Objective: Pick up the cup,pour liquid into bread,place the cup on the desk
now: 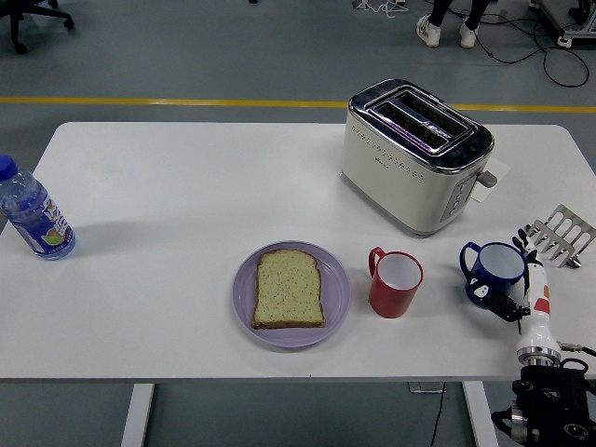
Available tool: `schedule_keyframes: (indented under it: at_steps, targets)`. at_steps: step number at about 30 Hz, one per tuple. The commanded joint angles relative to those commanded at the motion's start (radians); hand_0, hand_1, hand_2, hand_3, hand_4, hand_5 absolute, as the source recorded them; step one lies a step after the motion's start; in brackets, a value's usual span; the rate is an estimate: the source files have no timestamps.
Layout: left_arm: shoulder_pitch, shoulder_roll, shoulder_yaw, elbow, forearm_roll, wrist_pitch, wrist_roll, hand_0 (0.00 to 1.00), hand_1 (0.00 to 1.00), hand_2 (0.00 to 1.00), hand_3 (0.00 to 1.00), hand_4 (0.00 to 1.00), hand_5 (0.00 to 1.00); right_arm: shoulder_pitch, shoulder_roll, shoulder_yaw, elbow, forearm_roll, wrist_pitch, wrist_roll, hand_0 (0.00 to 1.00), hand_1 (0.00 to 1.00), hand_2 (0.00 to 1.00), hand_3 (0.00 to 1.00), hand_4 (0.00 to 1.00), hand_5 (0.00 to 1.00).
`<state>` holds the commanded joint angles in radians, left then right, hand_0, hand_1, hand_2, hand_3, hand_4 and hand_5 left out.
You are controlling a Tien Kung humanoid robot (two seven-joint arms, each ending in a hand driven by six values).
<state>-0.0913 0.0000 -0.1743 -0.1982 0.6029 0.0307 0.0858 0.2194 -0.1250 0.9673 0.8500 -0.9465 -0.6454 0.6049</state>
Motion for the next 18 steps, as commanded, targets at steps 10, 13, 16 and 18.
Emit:
schedule_keyframes:
  at_steps: [10, 13, 16, 18]
  targets:
    - [-0.002, 0.000, -0.003, 0.000, 0.003, 0.000, 0.000, 0.636, 0.648, 0.656, 0.547, 0.320, 0.846, -0.018, -0.003, 0.031, 0.049, -0.025, 0.000, -0.001, 0.953, 0.758, 0.942, 0.998, 0.910, 0.005]
    - [-0.003, 0.000, -0.004, 0.000, 0.004, 0.001, 0.000, 0.635, 0.645, 0.656, 0.548, 0.319, 0.845, -0.027, -0.007, 0.046, 0.088, -0.048, 0.000, -0.007, 0.958, 0.768, 0.946, 0.998, 0.914, 0.011]
    - [-0.003, 0.000, -0.006, 0.000, 0.004, 0.001, -0.001, 0.635, 0.645, 0.656, 0.548, 0.319, 0.845, -0.039, -0.016, 0.057, 0.143, -0.076, 0.000, -0.013, 0.958, 0.768, 0.946, 0.998, 0.914, 0.011]
    - [-0.003, 0.000, -0.006, 0.000, 0.005, 0.001, -0.001, 0.635, 0.646, 0.656, 0.547, 0.319, 0.847, -0.048, -0.024, 0.063, 0.185, -0.095, 0.000, -0.017, 0.959, 0.767, 0.941, 0.998, 0.916, 0.015]
